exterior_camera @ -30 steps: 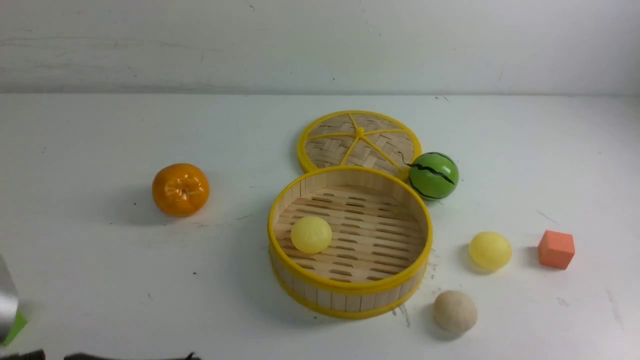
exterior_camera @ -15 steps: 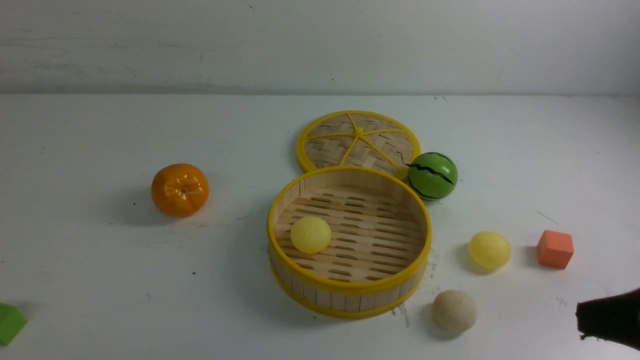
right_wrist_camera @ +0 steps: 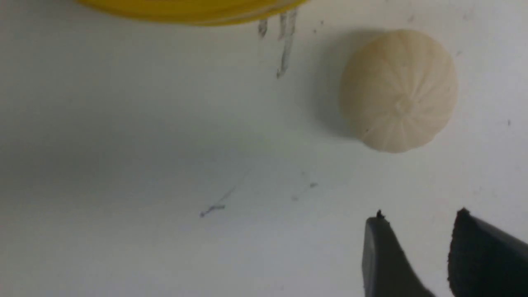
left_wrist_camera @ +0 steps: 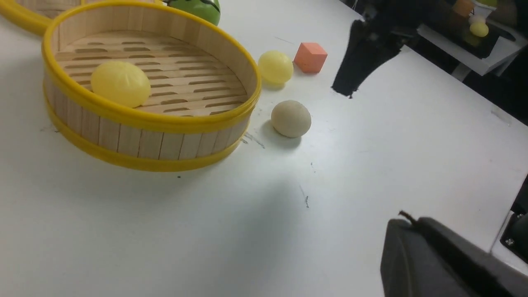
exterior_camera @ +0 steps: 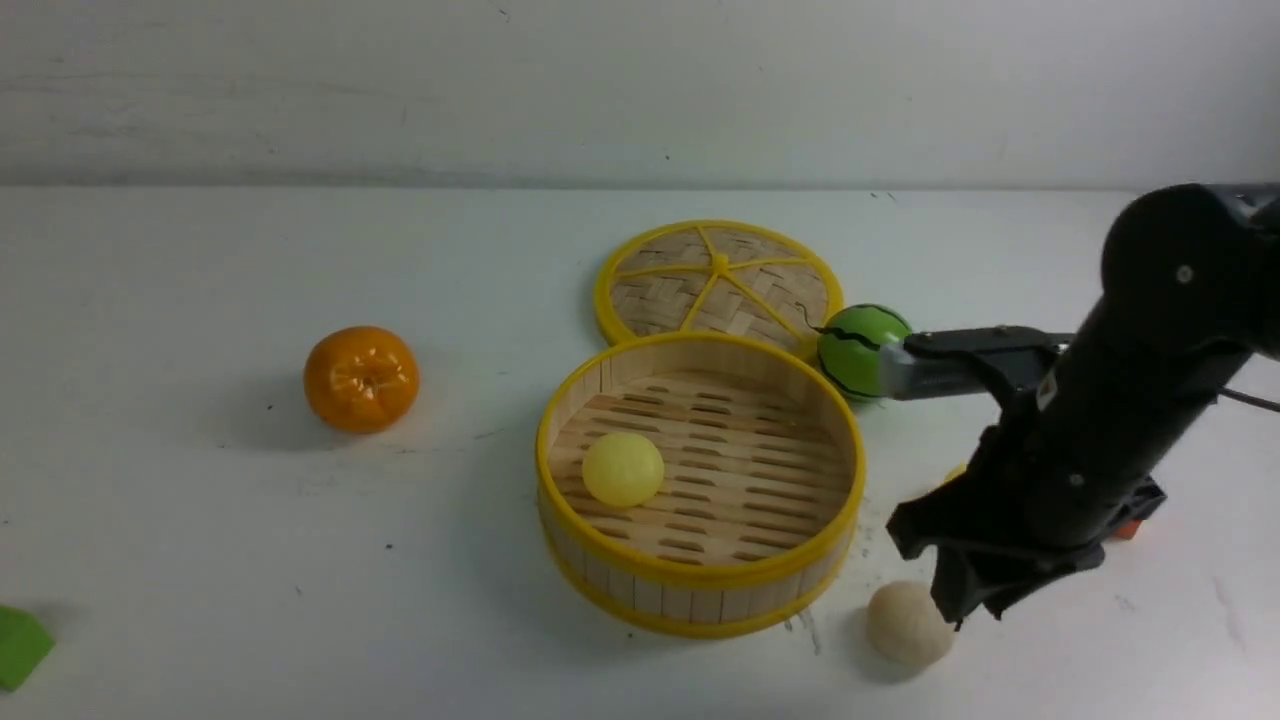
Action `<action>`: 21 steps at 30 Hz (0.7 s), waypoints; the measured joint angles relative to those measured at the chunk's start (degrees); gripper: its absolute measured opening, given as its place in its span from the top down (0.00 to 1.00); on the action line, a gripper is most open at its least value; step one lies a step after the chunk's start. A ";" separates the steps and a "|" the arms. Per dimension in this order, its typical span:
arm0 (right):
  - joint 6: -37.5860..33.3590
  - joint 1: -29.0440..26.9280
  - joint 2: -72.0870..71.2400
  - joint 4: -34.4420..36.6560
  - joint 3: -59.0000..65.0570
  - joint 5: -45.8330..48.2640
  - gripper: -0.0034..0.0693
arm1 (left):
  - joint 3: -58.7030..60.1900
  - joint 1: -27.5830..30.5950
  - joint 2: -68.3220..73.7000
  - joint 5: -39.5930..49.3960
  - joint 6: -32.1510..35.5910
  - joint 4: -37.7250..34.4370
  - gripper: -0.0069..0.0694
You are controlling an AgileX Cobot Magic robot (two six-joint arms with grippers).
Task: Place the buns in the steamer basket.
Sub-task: Use the right arm to grab a steamed stuffed bun
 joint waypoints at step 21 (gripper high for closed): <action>1.84 0.26 10.05 -1.07 -3.16 -7.21 0.73 | 0.00 0.00 0.00 0.05 0.00 3.61 0.93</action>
